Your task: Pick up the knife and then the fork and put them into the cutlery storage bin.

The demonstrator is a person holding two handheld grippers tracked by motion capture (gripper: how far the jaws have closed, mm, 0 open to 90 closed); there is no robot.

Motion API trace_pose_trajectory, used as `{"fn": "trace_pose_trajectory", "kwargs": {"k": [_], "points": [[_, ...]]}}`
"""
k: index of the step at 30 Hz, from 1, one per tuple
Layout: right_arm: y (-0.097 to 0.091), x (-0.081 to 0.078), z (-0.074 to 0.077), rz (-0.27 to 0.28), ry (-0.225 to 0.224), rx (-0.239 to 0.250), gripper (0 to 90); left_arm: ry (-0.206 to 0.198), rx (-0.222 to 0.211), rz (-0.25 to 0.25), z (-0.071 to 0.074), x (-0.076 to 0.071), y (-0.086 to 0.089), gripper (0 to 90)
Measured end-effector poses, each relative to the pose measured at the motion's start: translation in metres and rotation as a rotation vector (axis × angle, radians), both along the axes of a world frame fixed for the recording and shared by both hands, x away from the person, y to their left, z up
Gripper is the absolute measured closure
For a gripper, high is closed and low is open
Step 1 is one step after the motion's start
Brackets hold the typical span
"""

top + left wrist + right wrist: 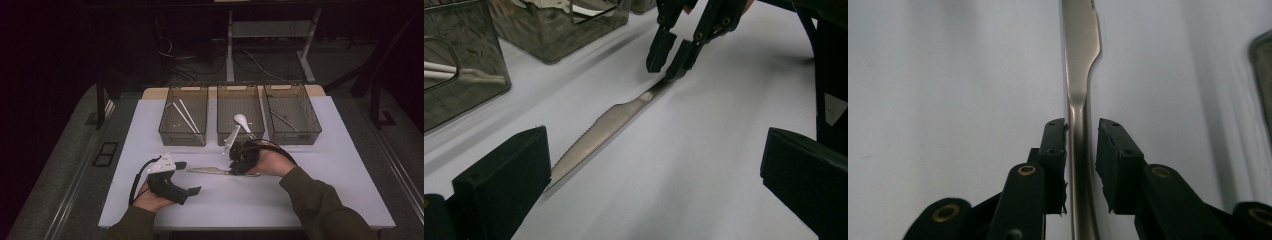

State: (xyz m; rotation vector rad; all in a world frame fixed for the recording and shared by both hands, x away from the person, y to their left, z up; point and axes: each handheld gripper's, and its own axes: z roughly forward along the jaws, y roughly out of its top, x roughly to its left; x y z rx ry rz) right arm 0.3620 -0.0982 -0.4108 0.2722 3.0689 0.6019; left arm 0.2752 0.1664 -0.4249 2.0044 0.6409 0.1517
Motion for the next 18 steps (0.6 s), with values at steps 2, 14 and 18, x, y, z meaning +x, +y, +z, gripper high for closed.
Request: {"fn": "trace_pose_trajectory", "kwargs": {"k": [2,14,18], "points": [[0.004,0.001,-0.003,0.01,-0.002,-0.032,73.4,0.0,-0.001,-0.003,0.0,0.0,0.0,0.0],[0.022,0.004,-0.008,0.075,-0.003,-0.132,77.6,0.005,-0.002,-0.011,0.0,0.0,0.0,0.0],[0.028,0.001,-0.008,0.098,-0.035,-0.18,78.1,0.006,-0.004,-0.01,0.0,0.0,0.0,0.0]]}}
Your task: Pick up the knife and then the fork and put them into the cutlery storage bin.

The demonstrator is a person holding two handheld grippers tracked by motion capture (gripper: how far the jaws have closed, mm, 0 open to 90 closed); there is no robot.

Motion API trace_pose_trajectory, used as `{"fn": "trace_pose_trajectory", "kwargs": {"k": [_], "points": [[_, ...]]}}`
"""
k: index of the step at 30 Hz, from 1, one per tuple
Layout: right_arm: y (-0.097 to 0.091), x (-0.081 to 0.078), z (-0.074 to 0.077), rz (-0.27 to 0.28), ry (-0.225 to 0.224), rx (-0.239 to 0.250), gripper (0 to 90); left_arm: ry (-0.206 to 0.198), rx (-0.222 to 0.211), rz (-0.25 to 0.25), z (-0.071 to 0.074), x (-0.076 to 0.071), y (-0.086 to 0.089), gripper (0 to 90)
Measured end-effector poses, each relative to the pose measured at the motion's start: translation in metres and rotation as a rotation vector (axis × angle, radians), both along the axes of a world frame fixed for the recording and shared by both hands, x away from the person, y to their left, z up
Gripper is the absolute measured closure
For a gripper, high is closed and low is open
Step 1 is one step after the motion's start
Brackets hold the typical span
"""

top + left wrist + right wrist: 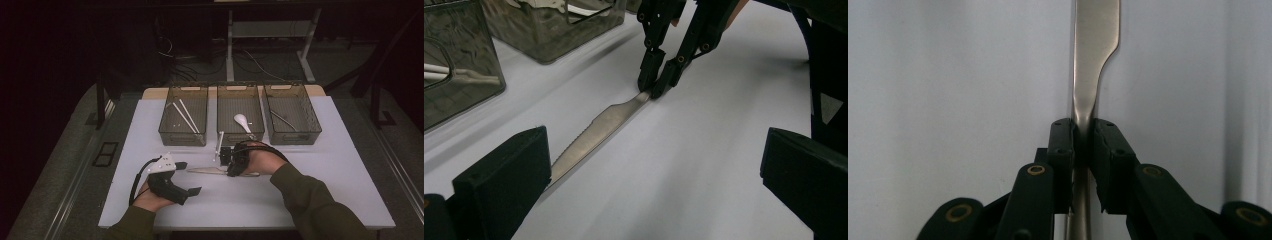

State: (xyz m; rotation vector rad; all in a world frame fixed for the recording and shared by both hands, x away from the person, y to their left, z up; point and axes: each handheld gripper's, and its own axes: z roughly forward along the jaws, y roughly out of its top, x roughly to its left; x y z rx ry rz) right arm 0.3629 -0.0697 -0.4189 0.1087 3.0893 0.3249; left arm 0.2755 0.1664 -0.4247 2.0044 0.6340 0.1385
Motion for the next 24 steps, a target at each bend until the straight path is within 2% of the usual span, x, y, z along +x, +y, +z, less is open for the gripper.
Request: {"fn": "trace_pose_trajectory", "kwargs": {"k": [3,8,17,20,24], "points": [[0.001,-0.001,0.0,0.006,-0.01,-0.012,78.6,0.001,0.0,0.0,0.0,0.0,0.0,0.0],[0.001,0.0,0.0,-0.02,0.0,-0.011,79.5,0.004,0.004,0.0,0.0,0.0,0.001,0.0],[-0.012,0.005,0.0,-0.067,0.062,0.065,79.6,0.007,0.001,0.0,-0.001,0.001,0.001,0.0],[-0.019,0.005,0.001,-0.075,0.061,0.078,79.6,0.009,-0.003,0.002,0.0,0.0,0.001,0.0],[-0.033,0.004,0.004,-0.114,0.063,0.118,79.6,0.01,0.0,0.001,0.0,0.001,0.001,0.0]]}}
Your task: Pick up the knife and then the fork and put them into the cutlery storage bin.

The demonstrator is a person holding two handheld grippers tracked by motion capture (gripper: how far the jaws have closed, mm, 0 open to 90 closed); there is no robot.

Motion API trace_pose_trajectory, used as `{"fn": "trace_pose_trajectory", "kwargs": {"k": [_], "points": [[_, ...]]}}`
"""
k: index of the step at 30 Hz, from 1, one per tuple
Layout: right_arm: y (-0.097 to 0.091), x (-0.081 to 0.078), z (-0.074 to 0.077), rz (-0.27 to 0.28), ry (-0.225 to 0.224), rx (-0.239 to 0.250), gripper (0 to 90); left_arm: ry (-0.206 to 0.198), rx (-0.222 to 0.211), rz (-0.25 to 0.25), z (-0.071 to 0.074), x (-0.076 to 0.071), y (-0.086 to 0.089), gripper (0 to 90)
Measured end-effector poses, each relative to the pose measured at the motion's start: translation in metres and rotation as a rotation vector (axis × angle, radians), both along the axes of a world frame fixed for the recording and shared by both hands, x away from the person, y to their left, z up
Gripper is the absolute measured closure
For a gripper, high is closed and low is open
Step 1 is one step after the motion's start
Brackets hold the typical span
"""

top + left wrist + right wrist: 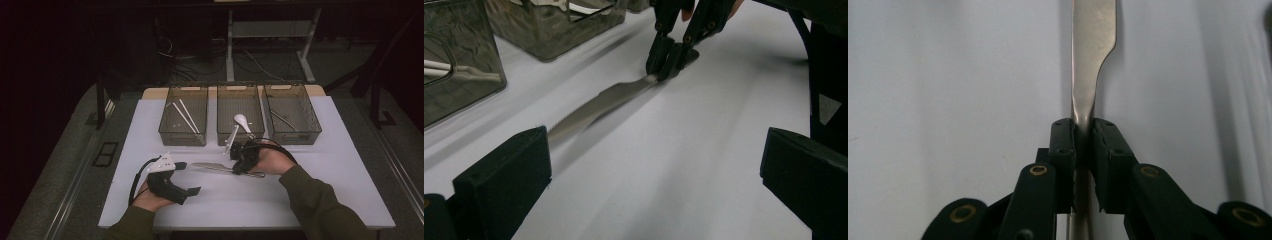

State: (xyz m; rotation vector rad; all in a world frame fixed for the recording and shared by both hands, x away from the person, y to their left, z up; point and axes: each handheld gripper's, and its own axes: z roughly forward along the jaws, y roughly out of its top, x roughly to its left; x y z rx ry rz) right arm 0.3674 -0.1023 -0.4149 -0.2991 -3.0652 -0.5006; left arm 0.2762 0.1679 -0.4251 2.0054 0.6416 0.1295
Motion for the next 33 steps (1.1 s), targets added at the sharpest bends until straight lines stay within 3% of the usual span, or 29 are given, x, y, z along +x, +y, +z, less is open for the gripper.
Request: {"fn": "trace_pose_trajectory", "kwargs": {"k": [7,20,23,33], "points": [[-0.026,-0.004,0.009,-0.046,-0.018,0.076,79.6,0.003,-0.001,0.003,0.0,0.0,0.0,0.0],[-0.075,-0.004,0.039,-0.149,-0.063,0.204,80.2,0.008,0.0,0.002,0.0,0.0,0.0,0.0],[-0.088,-0.002,0.052,-0.192,-0.064,0.234,80.3,0.014,0.001,0.002,-0.001,0.001,0.0,0.0],[-0.136,0.02,0.098,-0.381,-0.148,0.266,80.2,0.009,-0.006,-0.003,-0.001,0.002,-0.001,0.0]]}}
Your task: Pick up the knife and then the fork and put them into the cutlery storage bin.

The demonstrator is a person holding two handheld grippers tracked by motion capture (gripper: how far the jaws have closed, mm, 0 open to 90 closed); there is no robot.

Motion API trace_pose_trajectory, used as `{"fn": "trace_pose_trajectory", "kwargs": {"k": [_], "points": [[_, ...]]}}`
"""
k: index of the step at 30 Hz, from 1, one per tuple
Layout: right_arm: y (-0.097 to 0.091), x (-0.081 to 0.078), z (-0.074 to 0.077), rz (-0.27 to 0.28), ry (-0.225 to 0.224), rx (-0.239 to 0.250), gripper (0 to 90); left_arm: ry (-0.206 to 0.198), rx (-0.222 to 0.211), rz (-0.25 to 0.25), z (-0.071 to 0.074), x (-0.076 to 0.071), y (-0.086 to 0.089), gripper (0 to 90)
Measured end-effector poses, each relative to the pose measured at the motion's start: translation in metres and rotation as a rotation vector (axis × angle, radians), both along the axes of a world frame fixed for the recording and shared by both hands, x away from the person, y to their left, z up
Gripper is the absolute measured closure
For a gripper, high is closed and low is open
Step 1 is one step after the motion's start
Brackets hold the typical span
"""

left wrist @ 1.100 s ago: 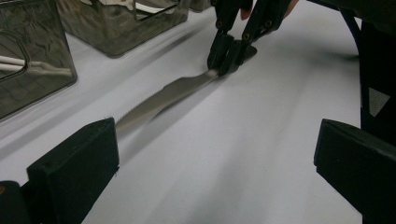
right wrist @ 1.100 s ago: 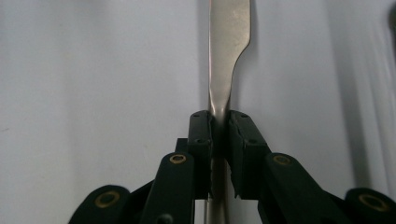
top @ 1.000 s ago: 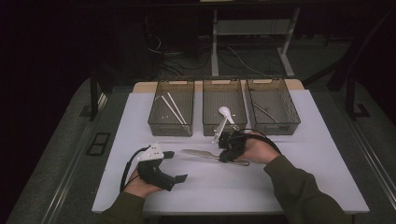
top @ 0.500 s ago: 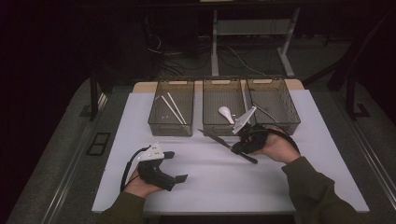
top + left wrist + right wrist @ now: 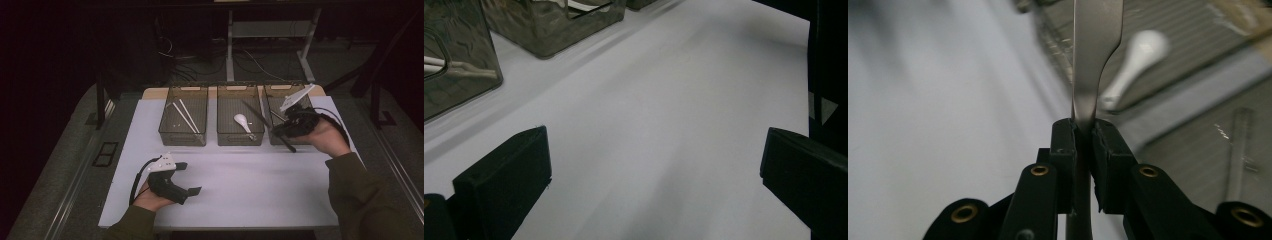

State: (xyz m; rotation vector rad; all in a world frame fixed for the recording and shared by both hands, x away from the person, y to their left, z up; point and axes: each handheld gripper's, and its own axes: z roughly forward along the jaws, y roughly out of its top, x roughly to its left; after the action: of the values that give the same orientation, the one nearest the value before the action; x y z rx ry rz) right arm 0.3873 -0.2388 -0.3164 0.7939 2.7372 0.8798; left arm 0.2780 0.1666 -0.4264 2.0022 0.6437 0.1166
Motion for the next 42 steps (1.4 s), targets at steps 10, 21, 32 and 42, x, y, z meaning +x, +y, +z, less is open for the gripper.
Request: {"fn": "trace_pose_trajectory", "kwargs": {"k": [10,21,32,42], "points": [[-0.048,0.048,0.024,-0.267,-0.051,0.014,80.1,0.011,-0.005,0.003,0.0,0.001,-0.002,0.0],[-0.061,0.086,-0.001,-0.417,-0.053,0.0,80.1,0.006,-0.004,-0.013,0.0,0.0,-0.002,0.0],[-0.071,0.096,-0.047,-0.47,0.05,-0.056,80.0,0.009,-0.002,-0.023,-0.001,0.0,-0.004,0.0],[-0.066,0.099,-0.064,-0.495,0.076,-0.089,79.4,0.012,0.0,-0.031,-0.001,0.0,-0.005,0.0]]}}
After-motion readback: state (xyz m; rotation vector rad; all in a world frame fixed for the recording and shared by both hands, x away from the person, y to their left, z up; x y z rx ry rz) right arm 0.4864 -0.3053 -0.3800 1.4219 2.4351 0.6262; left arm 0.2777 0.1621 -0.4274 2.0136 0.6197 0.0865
